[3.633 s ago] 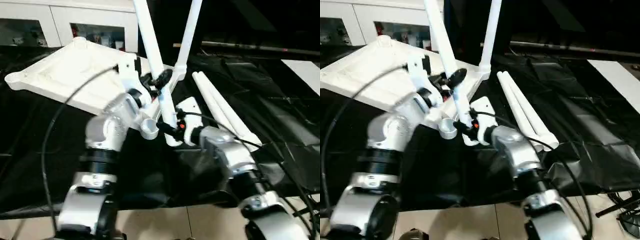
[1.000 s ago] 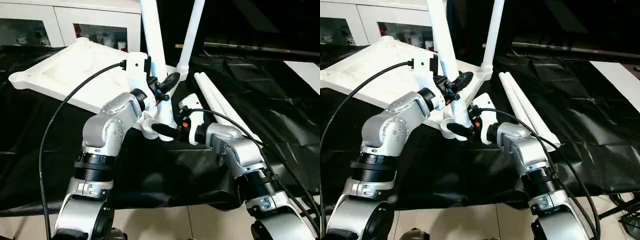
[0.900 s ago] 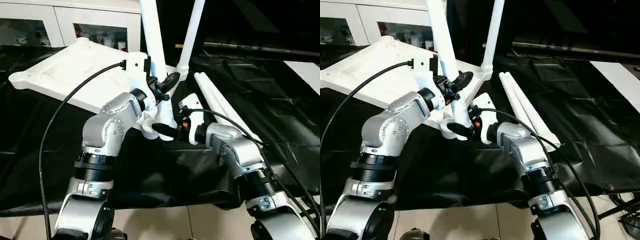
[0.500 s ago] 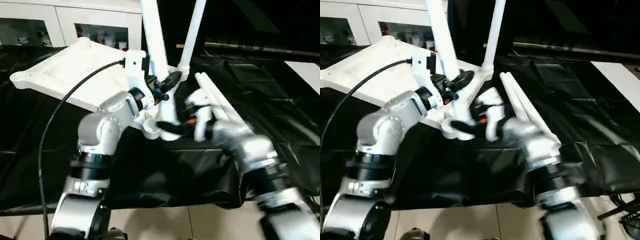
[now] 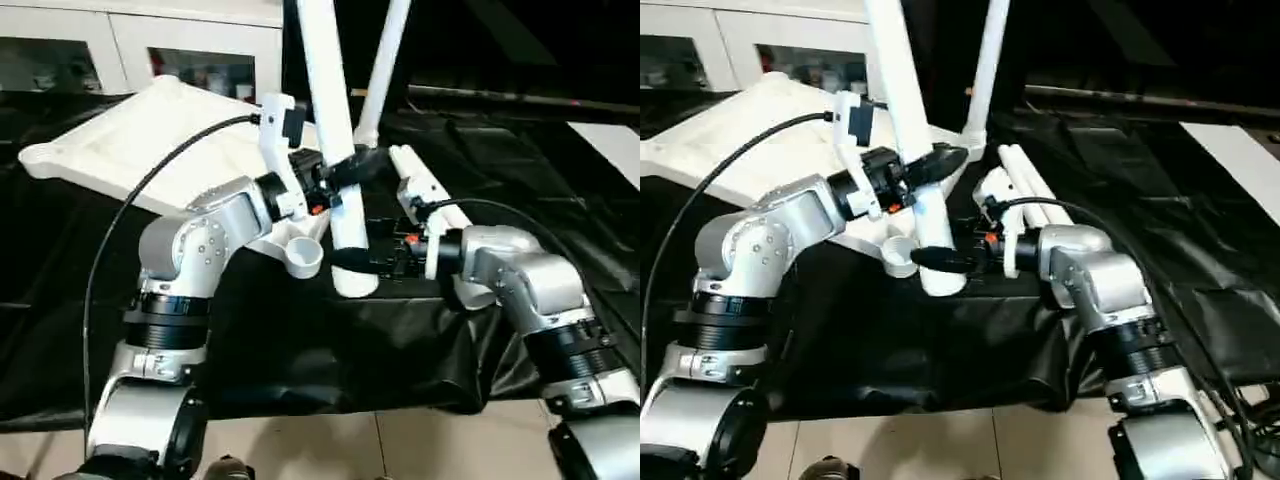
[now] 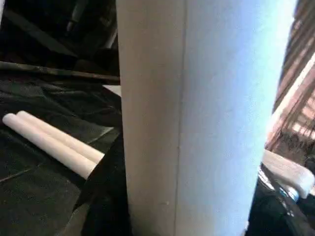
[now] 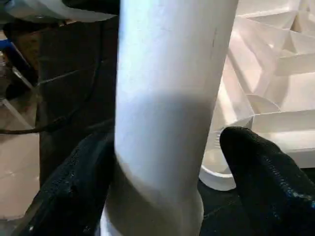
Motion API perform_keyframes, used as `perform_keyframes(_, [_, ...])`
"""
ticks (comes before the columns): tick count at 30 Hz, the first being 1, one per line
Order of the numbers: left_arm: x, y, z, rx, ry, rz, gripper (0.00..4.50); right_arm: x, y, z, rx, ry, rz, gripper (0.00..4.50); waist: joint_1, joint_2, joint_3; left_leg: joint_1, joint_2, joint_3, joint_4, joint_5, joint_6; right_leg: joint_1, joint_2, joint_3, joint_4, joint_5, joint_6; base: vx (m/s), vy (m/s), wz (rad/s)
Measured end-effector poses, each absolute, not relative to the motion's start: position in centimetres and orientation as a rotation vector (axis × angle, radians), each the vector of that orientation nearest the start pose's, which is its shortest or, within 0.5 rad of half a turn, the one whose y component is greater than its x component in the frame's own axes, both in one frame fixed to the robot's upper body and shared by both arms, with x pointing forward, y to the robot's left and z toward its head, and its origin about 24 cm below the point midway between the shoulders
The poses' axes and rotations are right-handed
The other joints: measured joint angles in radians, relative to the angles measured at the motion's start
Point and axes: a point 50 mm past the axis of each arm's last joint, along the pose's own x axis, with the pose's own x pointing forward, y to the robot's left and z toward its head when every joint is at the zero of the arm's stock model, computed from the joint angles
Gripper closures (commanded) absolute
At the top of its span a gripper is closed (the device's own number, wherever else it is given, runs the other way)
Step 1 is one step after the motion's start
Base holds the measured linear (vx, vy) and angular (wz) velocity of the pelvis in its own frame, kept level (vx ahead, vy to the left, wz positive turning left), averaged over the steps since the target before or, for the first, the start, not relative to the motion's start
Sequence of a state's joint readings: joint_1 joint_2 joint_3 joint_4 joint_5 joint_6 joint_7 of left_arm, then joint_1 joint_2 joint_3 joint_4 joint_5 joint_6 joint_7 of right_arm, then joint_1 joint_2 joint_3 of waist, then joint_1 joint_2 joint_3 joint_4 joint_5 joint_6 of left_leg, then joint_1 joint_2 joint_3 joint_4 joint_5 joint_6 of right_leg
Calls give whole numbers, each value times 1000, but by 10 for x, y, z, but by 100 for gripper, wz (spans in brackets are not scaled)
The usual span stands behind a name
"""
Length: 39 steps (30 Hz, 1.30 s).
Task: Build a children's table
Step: Pick table leg
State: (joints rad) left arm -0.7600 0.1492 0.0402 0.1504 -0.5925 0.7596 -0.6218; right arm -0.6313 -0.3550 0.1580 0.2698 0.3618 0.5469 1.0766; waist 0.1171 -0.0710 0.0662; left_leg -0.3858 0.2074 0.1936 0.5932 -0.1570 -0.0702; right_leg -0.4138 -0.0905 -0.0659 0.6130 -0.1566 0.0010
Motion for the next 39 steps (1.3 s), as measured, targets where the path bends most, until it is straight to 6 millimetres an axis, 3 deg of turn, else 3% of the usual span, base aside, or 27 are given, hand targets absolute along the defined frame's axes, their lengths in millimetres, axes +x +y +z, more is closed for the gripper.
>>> perform_keyframes(29, [321, 69, 191, -259, 63, -1248, 265, 317, -115, 127, 110, 342, 1408, 87, 0, -2, -1, 0, 0, 0, 0, 1, 1, 0, 0, 0, 0, 0, 1, 0, 0, 0])
perform_keyframes(39, [318, 68, 192, -244, 54, -1268, 265, 315, -115, 127, 113, 350, 1432, 180, 0, -3, -1, 0, 0, 0, 1, 1, 1, 0, 0, 0, 1, 0, 1, 0, 0, 0])
